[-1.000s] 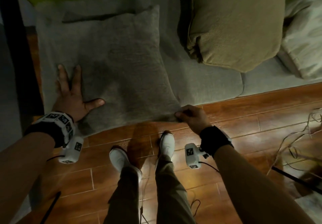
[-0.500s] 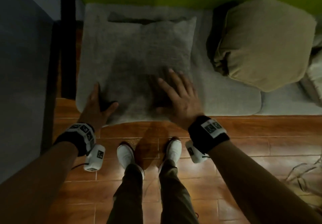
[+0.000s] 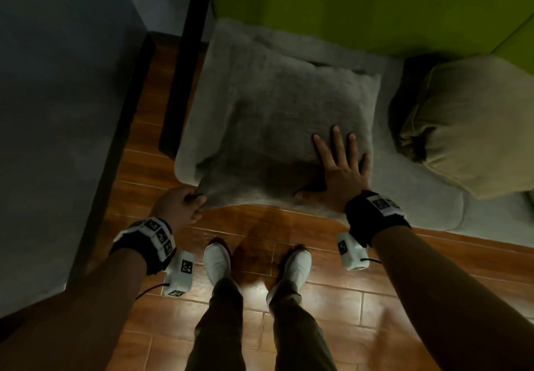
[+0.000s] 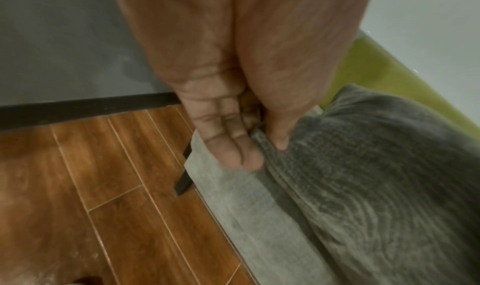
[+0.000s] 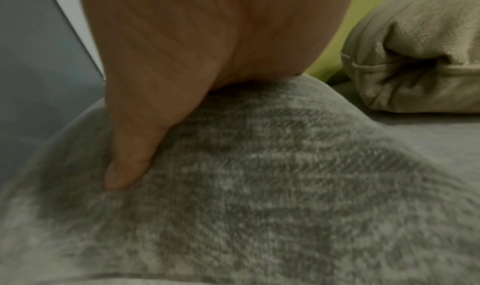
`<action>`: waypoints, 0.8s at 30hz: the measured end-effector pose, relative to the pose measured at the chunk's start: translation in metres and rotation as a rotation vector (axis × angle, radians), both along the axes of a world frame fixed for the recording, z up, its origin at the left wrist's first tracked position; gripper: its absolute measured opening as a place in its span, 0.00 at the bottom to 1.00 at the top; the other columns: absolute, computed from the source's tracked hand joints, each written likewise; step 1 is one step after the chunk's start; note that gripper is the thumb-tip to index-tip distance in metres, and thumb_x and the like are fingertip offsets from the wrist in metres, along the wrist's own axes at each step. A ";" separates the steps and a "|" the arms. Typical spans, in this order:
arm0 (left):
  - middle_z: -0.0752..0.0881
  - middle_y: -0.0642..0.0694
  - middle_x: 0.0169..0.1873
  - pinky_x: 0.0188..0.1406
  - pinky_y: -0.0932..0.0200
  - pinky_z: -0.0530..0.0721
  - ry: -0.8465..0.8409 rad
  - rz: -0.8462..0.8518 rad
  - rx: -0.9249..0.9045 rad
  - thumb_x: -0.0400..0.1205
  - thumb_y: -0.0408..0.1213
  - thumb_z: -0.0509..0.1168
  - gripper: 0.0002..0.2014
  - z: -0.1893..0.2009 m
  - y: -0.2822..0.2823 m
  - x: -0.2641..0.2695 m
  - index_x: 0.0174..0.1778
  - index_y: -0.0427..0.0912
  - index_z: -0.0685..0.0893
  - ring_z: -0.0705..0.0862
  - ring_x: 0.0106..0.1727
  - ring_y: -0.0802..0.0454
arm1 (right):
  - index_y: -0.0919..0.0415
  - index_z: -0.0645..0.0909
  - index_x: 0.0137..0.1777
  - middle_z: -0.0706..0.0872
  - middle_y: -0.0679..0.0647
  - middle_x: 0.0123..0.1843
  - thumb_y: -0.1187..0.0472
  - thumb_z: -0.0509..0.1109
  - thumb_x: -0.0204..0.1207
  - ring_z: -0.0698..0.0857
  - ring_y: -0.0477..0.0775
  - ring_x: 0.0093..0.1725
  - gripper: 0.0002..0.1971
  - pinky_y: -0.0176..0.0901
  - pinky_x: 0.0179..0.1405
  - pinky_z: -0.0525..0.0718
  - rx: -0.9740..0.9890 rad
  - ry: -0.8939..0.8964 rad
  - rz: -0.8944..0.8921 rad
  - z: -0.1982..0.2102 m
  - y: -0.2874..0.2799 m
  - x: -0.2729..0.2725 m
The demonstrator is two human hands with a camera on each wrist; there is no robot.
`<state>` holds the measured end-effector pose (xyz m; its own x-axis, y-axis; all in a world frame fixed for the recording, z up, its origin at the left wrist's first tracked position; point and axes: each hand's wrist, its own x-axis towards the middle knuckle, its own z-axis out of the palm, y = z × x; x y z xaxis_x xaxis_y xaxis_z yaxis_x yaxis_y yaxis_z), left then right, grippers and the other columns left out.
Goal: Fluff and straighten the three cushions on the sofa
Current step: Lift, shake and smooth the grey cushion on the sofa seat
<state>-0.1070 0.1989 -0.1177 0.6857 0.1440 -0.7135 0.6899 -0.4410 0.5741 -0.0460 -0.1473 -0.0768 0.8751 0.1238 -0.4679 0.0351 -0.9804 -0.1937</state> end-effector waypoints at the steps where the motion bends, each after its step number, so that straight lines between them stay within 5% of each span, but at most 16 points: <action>1: 0.89 0.36 0.42 0.49 0.43 0.91 -0.008 0.019 0.027 0.84 0.37 0.68 0.07 0.000 0.004 -0.001 0.53 0.37 0.83 0.89 0.38 0.45 | 0.26 0.22 0.80 0.20 0.45 0.86 0.18 0.73 0.56 0.26 0.63 0.87 0.68 0.81 0.82 0.38 -0.015 0.019 -0.009 0.000 0.002 0.002; 8: 0.88 0.46 0.40 0.43 0.52 0.89 -0.023 -0.069 0.104 0.83 0.40 0.70 0.08 0.012 0.015 0.001 0.54 0.41 0.84 0.89 0.40 0.50 | 0.21 0.17 0.74 0.15 0.40 0.82 0.18 0.70 0.60 0.24 0.60 0.86 0.64 0.84 0.81 0.43 -0.088 0.148 0.006 0.002 -0.014 0.006; 10: 0.86 0.47 0.53 0.47 0.52 0.86 -0.050 -0.136 0.173 0.80 0.44 0.72 0.17 0.013 0.011 0.005 0.64 0.47 0.79 0.87 0.52 0.48 | 0.26 0.24 0.82 0.22 0.44 0.87 0.18 0.67 0.64 0.28 0.60 0.88 0.60 0.82 0.82 0.40 -0.038 0.055 0.001 0.007 -0.010 0.001; 13: 0.69 0.45 0.78 0.68 0.41 0.80 -0.285 -0.145 0.143 0.80 0.51 0.69 0.33 0.024 -0.010 0.019 0.79 0.56 0.65 0.73 0.75 0.44 | 0.37 0.40 0.89 0.39 0.49 0.92 0.21 0.57 0.75 0.37 0.58 0.90 0.49 0.72 0.86 0.39 0.128 -0.234 -0.058 0.020 0.001 -0.005; 17: 0.43 0.47 0.88 0.83 0.36 0.53 -0.697 -0.523 0.302 0.84 0.62 0.57 0.35 0.041 -0.080 0.058 0.86 0.63 0.53 0.46 0.87 0.39 | 0.37 0.34 0.88 0.35 0.49 0.92 0.26 0.49 0.81 0.35 0.57 0.90 0.42 0.67 0.87 0.36 0.132 -0.316 -0.079 0.016 0.021 0.002; 21: 0.30 0.52 0.86 0.78 0.23 0.55 -0.533 -0.778 0.485 0.75 0.79 0.43 0.43 0.013 -0.119 0.093 0.84 0.70 0.36 0.37 0.87 0.35 | 0.31 0.33 0.87 0.30 0.44 0.91 0.25 0.46 0.82 0.30 0.56 0.89 0.39 0.75 0.84 0.36 0.064 -0.176 -0.065 -0.017 0.011 0.008; 24: 0.26 0.54 0.84 0.77 0.20 0.54 -0.437 -0.817 0.537 0.72 0.81 0.41 0.44 -0.014 -0.119 0.095 0.80 0.73 0.28 0.32 0.86 0.38 | 0.29 0.31 0.86 0.27 0.41 0.89 0.23 0.46 0.80 0.31 0.56 0.89 0.40 0.79 0.82 0.35 0.041 -0.126 -0.018 -0.035 -0.002 0.006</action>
<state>-0.0124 0.0802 -0.1316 0.8972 -0.2520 -0.3625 -0.1467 -0.9446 0.2935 -0.0401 -0.1495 -0.1119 0.9289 0.1246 -0.3489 0.0444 -0.9724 -0.2291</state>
